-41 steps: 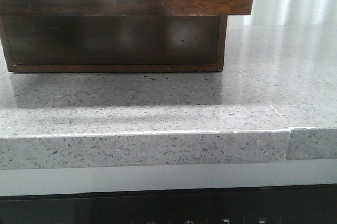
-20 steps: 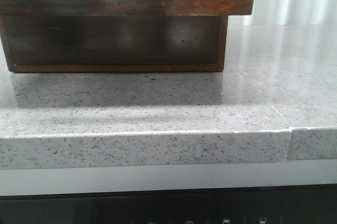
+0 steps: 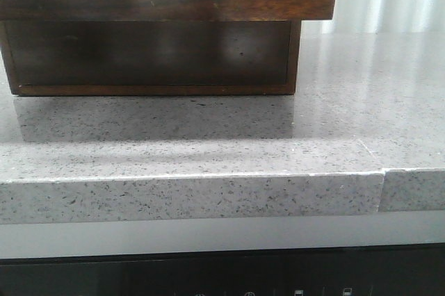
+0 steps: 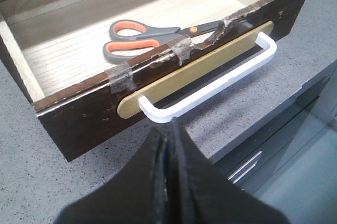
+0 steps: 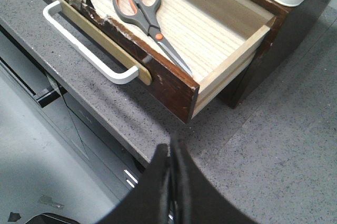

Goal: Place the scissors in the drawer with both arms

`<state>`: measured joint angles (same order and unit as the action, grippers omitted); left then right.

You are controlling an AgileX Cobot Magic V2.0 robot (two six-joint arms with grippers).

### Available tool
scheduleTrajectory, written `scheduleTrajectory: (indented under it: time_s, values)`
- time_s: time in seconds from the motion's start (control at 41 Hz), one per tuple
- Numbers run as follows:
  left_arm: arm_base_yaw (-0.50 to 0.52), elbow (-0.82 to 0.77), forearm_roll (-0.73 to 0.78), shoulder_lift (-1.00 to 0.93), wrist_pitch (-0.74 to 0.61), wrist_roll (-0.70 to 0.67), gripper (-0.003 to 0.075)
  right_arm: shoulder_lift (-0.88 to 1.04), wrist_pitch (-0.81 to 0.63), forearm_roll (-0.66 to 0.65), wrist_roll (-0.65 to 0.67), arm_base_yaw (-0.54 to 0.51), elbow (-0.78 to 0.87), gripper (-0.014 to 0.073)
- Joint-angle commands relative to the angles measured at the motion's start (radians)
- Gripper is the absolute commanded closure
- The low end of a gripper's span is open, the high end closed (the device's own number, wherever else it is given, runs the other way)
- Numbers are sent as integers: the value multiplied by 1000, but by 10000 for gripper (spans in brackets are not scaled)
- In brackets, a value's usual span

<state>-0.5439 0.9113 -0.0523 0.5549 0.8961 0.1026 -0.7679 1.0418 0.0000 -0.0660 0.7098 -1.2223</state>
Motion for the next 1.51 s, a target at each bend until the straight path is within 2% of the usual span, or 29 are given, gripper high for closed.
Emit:
scheduleTrajectory:
  time_s: [0.0, 0.195, 0.366, 0.683, 0.854, 1.098, 1.171, 1.488]
  values:
    - [-7, 32, -8, 7, -82, -10, 741, 2, -71, -12, 2, -2, -21, 711]
    - [2, 27, -8, 7, -84, -10, 741, 2, -70, -12, 2, -2, -21, 711]
    - [127, -57, 6, -56, -130, -8, 741, 2, -61, -12, 2, -2, -21, 711]
    - [402, -480, 43, -338, -569, -4, 741, 2, -60, -12, 2, -2, -21, 711]
    - [486, -713, 42, -480, -745, -4, 741, 2, -60, -12, 2, -2, -21, 711]
    - [532, -943, 3, -576, -931, -4, 741, 2, -57, -12, 2, -2, -21, 711]
    - [535, -935, -11, -578, -883, -4, 741, 2, -57, -12, 2, -2, -21, 711]
    - [532, -940, -11, -578, -940, -4, 741, -2, -54, -12, 2, -2, -21, 711]
